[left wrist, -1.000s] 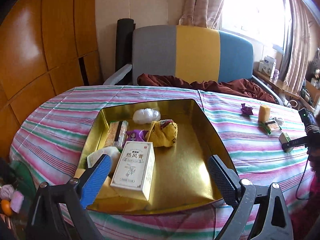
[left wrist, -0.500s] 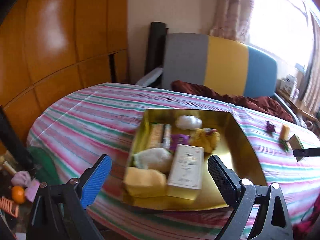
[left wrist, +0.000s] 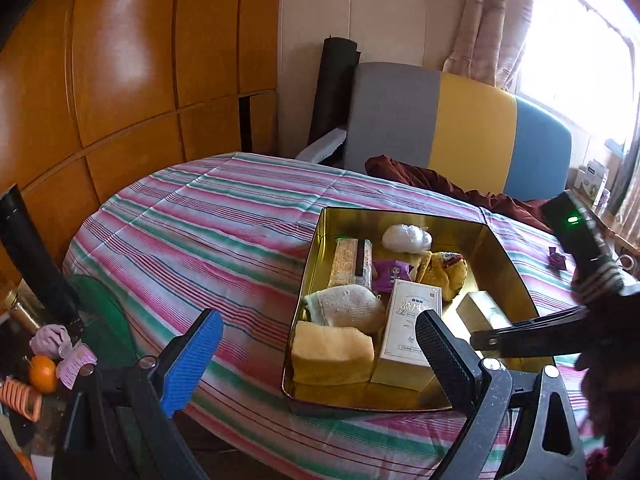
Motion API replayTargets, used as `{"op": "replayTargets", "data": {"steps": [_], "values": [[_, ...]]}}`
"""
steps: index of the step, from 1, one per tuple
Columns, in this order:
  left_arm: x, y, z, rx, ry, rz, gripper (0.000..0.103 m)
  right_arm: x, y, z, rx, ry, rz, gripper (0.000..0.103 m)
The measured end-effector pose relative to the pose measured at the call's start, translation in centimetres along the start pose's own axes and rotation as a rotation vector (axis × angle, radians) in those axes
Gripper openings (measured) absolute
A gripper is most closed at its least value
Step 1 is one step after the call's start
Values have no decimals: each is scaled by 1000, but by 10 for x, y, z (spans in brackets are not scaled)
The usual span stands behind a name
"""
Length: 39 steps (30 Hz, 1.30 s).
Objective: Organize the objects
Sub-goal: 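Carry the green essential-oil box over the gold tray with the right gripper, then lower the green box into the tray and open the right gripper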
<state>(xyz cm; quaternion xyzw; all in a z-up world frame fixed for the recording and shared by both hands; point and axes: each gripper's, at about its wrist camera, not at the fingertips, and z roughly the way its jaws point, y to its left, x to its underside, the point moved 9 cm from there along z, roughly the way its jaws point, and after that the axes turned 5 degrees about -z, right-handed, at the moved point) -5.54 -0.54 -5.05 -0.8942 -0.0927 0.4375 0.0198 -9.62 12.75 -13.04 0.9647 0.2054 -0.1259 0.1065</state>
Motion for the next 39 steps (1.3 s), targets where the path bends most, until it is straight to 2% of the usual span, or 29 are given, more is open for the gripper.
{"op": "replayTargets", "data": {"steps": [5, 11, 14, 15, 18, 23, 29, 31, 33, 39], "values": [[3, 3, 5, 4, 17, -16, 98, 0, 4, 16, 17, 34, 17, 31], [6, 0, 6, 9, 26, -15, 98, 8, 13, 26, -10, 52, 13, 32], [7, -1, 6, 10, 24, -11, 98, 13, 15, 26, -36, 52, 9, 46], [7, -2, 6, 9, 23, -8, 98, 15, 15, 23, -50, 46, 8, 47], [7, -4, 5, 7, 19, -1, 98, 19, 13, 12, -86, 17, 2, 50], [5, -11, 0, 6, 4, 17, 98, 24, -2, -13, -89, -63, -16, 55], [0, -23, -5, 12, -12, 52, 98, 30, -26, -47, -8, -200, -24, 55], [-1, -29, -7, 18, -14, 66, 98, 33, -34, -56, 10, -232, -27, 59], [-2, -36, -9, 25, -16, 78, 98, 32, -40, -64, 25, -254, -31, 66], [0, -60, -12, 52, -11, 126, 98, 36, -78, -78, 71, -290, 22, 66]]}}
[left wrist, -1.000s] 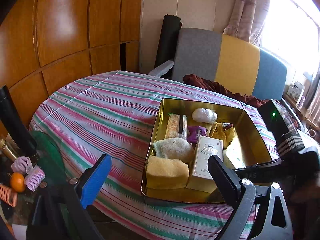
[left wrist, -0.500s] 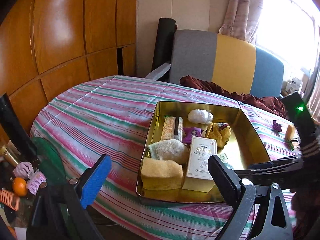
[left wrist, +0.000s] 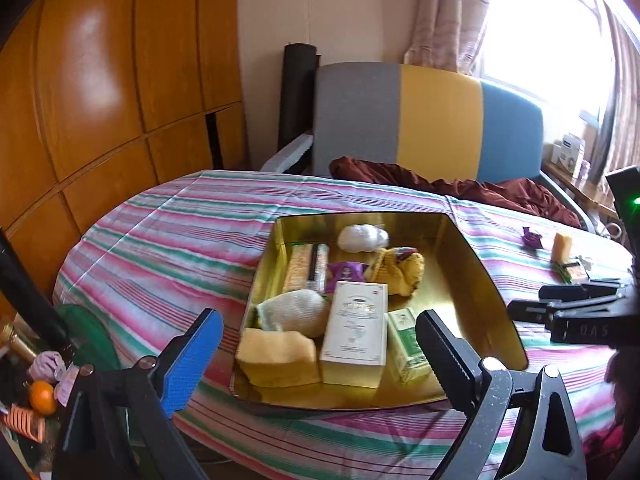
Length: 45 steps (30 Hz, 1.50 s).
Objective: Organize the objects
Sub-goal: 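Lower the green box into the tray and open the right gripper, then withdraw both grippers from the tray toward the remaining table items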
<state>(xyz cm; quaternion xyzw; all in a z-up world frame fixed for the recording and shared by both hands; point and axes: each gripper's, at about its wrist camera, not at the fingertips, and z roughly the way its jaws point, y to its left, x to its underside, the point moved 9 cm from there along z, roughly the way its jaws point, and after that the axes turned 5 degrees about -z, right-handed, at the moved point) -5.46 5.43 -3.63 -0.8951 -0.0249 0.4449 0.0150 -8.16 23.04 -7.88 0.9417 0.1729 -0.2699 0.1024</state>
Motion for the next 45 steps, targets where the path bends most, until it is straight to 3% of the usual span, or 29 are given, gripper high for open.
{"op": "replayTargets", "data": {"steps": [13, 24, 29, 35, 41, 45], "values": [[1, -60, 4, 84, 31, 97, 98, 12, -119, -29, 179, -35, 113, 70], [2, -114, 13, 154, 63, 184, 98, 21, -259, -59, 413, -88, 231, 71], [0, -148, 21, 209, 97, 214, 98, 46, -321, -65, 486, -116, 356, 71], [-7, -198, 40, 298, 170, 206, 98, 79, -363, -69, 441, -124, 601, 71], [-17, -253, 75, 343, 255, 210, 91, 86, -367, -70, 383, -124, 677, 71], [-23, -284, 106, 331, 278, 231, 82, 89, -368, -71, 352, -133, 709, 71]]}}
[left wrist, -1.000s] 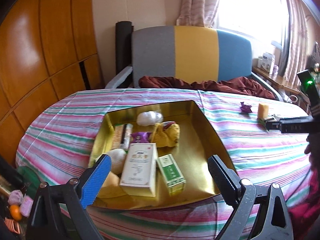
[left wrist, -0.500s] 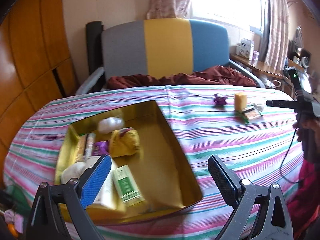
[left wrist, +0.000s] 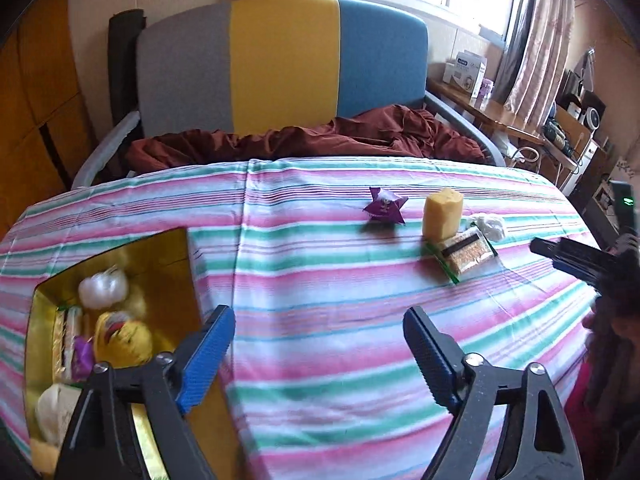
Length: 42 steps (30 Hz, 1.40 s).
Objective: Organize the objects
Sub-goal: 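Withdraw both grippers from the tray toward the remaining table items, then grasp the purple snack packet with the left gripper while the right gripper grasps the yellow sponge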
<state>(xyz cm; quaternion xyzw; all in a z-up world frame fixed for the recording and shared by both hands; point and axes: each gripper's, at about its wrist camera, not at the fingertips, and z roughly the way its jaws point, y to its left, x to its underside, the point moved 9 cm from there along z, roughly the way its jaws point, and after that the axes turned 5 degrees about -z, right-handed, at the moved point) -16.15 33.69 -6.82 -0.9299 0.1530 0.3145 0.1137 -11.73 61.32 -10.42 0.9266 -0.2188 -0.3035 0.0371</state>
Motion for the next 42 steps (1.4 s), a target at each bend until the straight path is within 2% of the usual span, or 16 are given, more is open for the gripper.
{"op": "replayTargets", "data": {"steps": [3, 8, 13, 15, 20, 28, 29, 30, 31, 34, 42], "values": [[-17, -11, 26, -9, 11, 21, 81, 1, 1, 1, -19, 11, 10, 71], [-49, -37, 65, -18, -20, 117, 81, 4, 7, 4, -52, 35, 4, 71], [-69, -63, 114, 2, 2, 220, 81, 7, 14, 7, -82, 57, -8, 71], [-74, -67, 132, -12, 13, 252, 81, 8, 15, 8, -93, 66, -10, 71], [-82, -75, 170, -1, 54, 274, 81, 9, 19, 10, -115, 79, -11, 71], [-91, -96, 200, 57, 78, 286, 81, 12, 21, 17, -115, 109, -17, 71], [-90, -98, 204, 63, 91, 286, 75, 13, 22, 18, -113, 110, -19, 71], [-88, -99, 208, 73, 112, 281, 56, 13, 22, 18, -111, 113, -22, 71], [-83, -100, 212, 95, 149, 273, 47, 13, 22, 19, -111, 115, -23, 71], [-78, -97, 204, 102, 135, 248, 39, 13, 22, 21, -103, 120, -27, 71], [-34, -81, 165, 106, 142, 200, 38, 15, 24, 25, -83, 124, -56, 71]]}}
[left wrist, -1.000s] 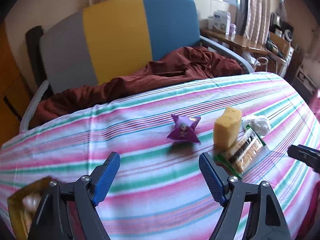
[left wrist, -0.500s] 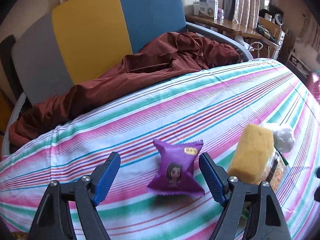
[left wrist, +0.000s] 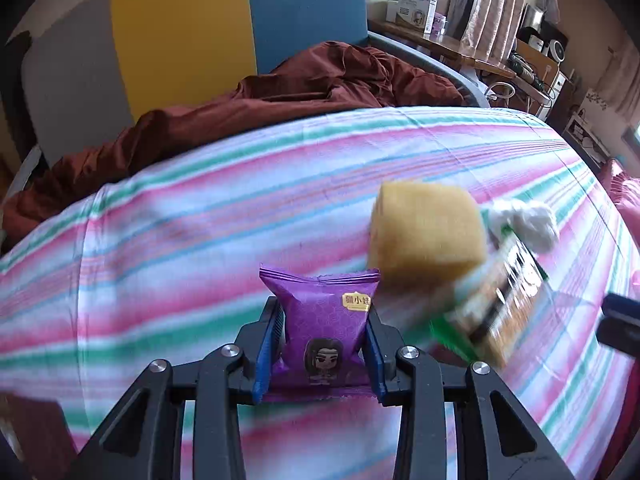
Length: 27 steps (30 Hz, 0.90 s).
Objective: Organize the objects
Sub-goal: 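Grasp the purple snack packet with the left gripper while the right gripper grasps the yellow sponge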
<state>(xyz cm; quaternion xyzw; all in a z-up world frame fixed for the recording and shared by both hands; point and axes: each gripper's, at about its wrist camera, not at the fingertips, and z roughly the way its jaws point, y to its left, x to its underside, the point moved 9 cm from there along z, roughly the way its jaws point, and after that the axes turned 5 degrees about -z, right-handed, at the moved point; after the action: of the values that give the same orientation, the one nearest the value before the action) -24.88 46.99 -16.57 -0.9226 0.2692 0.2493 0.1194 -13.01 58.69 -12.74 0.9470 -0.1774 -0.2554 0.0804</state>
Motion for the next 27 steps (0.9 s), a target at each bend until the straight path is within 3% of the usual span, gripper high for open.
{"op": "replayTargets", "data": {"steps": [8, 15, 17, 21, 27], "values": [[64, -3, -39, -25, 25, -66, 38, 2, -1, 6, 27, 14, -7, 71], [118, -11, -73, -33, -9, -96, 38, 7, 20, 8, -34, 37, -44, 71], [124, -13, -78, -32, -24, -95, 38, 6, 30, 6, -41, 45, -67, 71], [131, -14, -83, -26, -49, -90, 38, -14, 57, 9, -43, 24, -122, 83], [133, -13, -85, -7, -74, -96, 37, -54, 78, 48, -6, 51, -78, 84]]}}
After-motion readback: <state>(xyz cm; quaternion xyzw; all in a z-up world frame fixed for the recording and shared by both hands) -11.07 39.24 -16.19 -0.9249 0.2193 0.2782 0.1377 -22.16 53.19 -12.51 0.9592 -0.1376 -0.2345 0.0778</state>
